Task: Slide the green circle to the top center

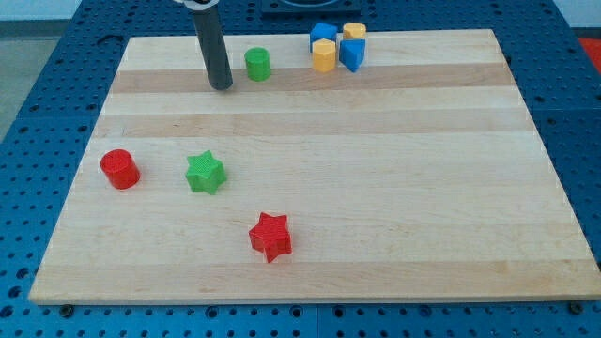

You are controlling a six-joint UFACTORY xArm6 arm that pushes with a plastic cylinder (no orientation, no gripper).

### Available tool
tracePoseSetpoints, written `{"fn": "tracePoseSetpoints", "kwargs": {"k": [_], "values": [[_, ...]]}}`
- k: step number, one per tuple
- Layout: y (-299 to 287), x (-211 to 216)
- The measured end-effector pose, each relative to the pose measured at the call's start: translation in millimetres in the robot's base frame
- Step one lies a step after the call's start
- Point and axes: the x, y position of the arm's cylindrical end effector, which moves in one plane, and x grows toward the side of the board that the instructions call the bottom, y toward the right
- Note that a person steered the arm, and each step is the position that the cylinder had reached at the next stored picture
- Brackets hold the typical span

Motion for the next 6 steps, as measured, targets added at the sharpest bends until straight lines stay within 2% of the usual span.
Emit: {"fn": "tracePoseSetpoints", "kwargs": {"k": [1, 2, 4, 6], "values": [[16.8, -23.9], [20.2, -28.3], [12.6, -5.9], [73.3, -47.5]]}}
